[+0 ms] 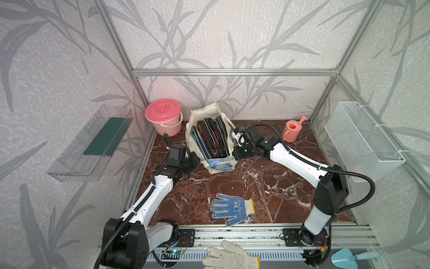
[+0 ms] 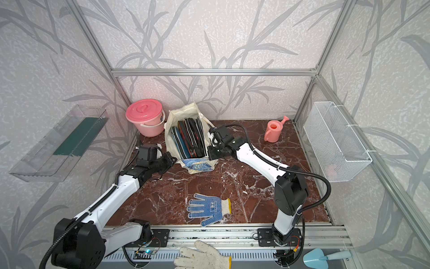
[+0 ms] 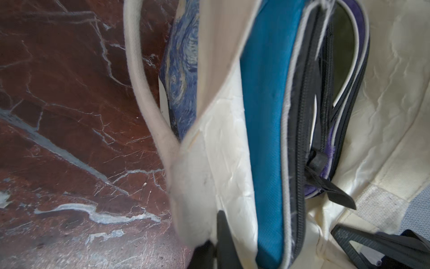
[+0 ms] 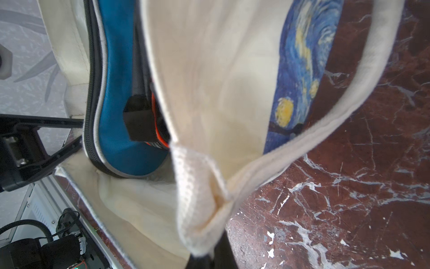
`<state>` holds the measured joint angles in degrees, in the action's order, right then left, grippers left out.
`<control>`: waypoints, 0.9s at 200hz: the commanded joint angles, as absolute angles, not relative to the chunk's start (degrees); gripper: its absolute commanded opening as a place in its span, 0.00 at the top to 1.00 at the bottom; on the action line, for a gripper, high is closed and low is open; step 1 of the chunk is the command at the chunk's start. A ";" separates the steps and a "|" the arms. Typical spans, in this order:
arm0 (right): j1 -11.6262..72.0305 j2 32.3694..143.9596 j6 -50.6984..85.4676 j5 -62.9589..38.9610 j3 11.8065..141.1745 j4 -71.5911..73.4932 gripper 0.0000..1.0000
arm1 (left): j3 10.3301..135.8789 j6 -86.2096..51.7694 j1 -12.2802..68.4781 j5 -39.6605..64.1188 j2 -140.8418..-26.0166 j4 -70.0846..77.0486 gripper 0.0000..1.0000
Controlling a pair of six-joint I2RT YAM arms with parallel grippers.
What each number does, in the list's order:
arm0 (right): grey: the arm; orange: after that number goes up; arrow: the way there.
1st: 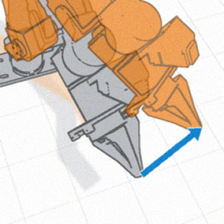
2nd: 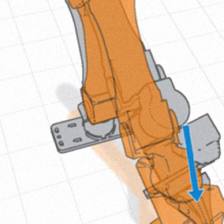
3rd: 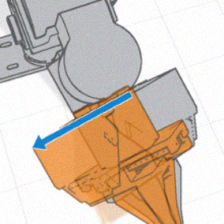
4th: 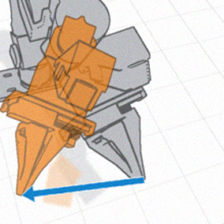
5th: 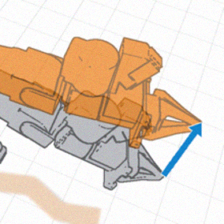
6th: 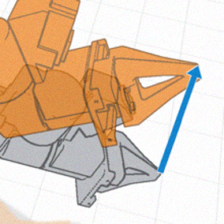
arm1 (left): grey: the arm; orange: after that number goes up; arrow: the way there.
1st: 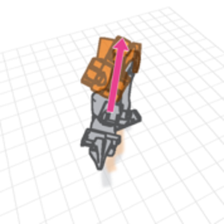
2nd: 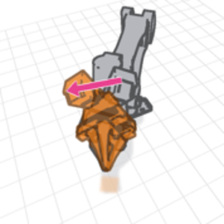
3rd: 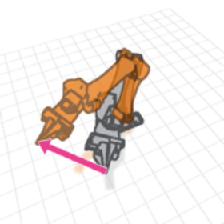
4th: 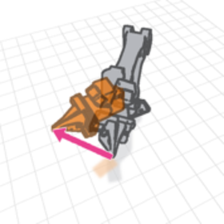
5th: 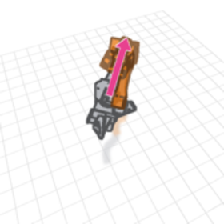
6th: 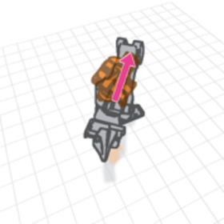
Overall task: Remove the ping pong set from the canvas bag
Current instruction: Adjust the canvas bag at the center of the board.
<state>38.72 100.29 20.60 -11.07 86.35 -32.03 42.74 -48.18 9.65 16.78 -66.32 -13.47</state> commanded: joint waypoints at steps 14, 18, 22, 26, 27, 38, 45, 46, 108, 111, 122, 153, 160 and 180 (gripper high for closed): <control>35.05 102.18 19.84 -3.22 84.15 -39.06 1.00 | 38.92 -45.79 8.60 8.31 -70.89 -12.60 1.00; 34.97 102.37 19.88 -2.75 83.82 -39.07 1.00 | 38.64 -45.79 8.61 8.14 -71.22 -12.17 1.00; 34.85 102.53 19.95 -2.34 83.46 -39.11 1.00 | 38.44 -45.73 8.61 7.99 -71.50 -11.80 1.00; 34.74 102.72 20.03 -1.89 83.19 -39.03 1.00 | 38.26 -45.63 8.55 7.90 -71.75 -11.45 1.00; 34.73 102.78 20.08 -1.78 83.12 -39.03 1.00 | 38.20 -45.58 8.54 7.86 -71.82 -11.35 1.00; 34.58 103.35 20.30 -0.65 82.26 -38.69 1.00 | 37.72 -45.19 8.68 7.09 -72.52 -10.49 1.00; 34.48 103.61 20.26 -0.53 81.86 -38.31 1.00 | 37.47 -45.02 8.63 6.75 -73.08 -10.17 1.00; 34.51 103.66 20.24 -0.53 81.85 -38.27 1.00 | 37.41 -44.92 8.62 6.76 -73.15 -10.10 1.00; 38.00 98.09 14.90 -0.27 83.72 -34.61 0.47 | 37.98 -44.30 9.20 8.35 -69.96 -7.41 1.00; 38.36 98.11 14.52 -0.07 84.12 -34.82 0.41 | 38.07 -44.23 9.23 8.59 -69.74 -7.32 1.00; 39.75 95.63 13.40 1.00 85.52 -34.91 0.27 | 38.40 -44.32 9.44 9.12 -69.06 -7.08 1.00; 44.72 92.37 10.92 4.34 88.41 -32.90 0.01 | 37.77 -44.30 9.67 10.07 -68.08 -4.40 1.00; 45.56 92.07 10.60 4.06 89.29 -32.58 0.01 | 37.66 -44.29 9.70 10.12 -68.14 -4.07 1.00; 48.05 92.98 8.84 3.83 93.19 -32.98 0.01 | 37.43 -44.55 9.71 10.39 -68.29 -3.13 1.00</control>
